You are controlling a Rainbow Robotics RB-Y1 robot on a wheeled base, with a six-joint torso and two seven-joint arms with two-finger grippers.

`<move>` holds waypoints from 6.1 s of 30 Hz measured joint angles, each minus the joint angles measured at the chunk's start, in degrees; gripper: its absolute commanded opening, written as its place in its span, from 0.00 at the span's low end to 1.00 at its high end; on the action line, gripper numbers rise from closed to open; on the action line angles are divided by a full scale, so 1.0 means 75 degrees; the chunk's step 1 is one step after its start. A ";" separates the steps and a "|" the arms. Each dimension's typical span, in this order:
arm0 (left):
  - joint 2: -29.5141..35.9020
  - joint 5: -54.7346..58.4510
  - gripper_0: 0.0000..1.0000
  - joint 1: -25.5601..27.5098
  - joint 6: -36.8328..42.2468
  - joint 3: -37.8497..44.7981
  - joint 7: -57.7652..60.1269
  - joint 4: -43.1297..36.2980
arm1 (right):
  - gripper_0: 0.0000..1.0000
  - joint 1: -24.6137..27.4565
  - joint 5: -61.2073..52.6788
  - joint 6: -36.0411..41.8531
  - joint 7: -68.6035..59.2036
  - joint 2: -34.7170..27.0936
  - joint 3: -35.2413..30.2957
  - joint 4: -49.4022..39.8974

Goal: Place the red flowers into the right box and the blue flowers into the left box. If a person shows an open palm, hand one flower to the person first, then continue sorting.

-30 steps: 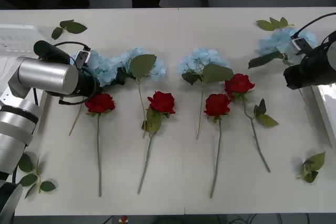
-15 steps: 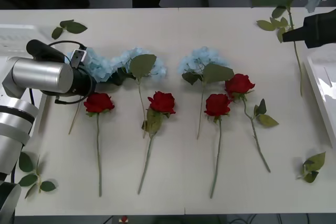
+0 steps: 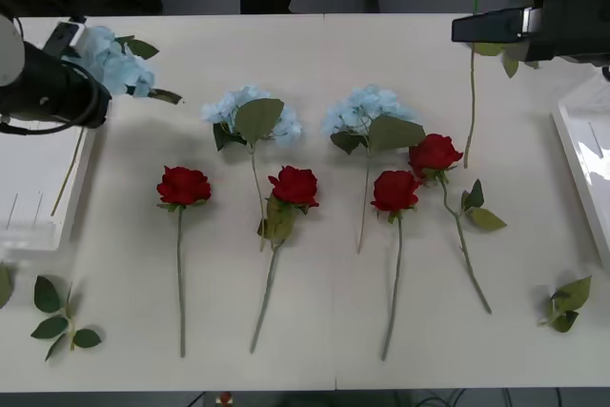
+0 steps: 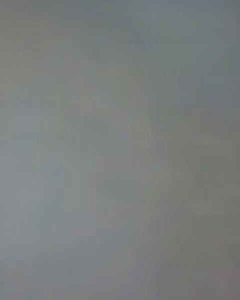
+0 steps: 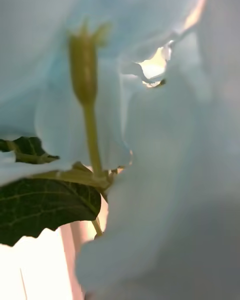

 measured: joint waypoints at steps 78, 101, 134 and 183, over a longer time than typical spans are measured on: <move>0.2106 0.7562 0.97 0.1281 -0.1929 0.0766 -0.4065 0.0973 | 0.00 -0.0313 0.2443 -0.2197 0.1409 0.0965 -0.0428 -0.2165; 0.2106 0.7535 0.97 0.1281 -0.1929 0.0766 -0.4065 0.0973 | 0.00 -0.0380 0.2534 -0.3467 0.2982 0.0965 0.0230 -0.2165; 0.2106 0.7535 1.00 0.1281 -0.1930 0.0766 -0.4063 0.0973 | 1.00 -0.0380 0.2534 -0.3467 0.2982 0.0965 0.0230 -0.2165; 0.0726 0.4250 1.00 0.1311 -0.1933 0.0264 -0.1105 -0.1048 | 1.00 0.1997 0.6726 0.1177 -0.4168 -0.1307 0.0626 -0.2616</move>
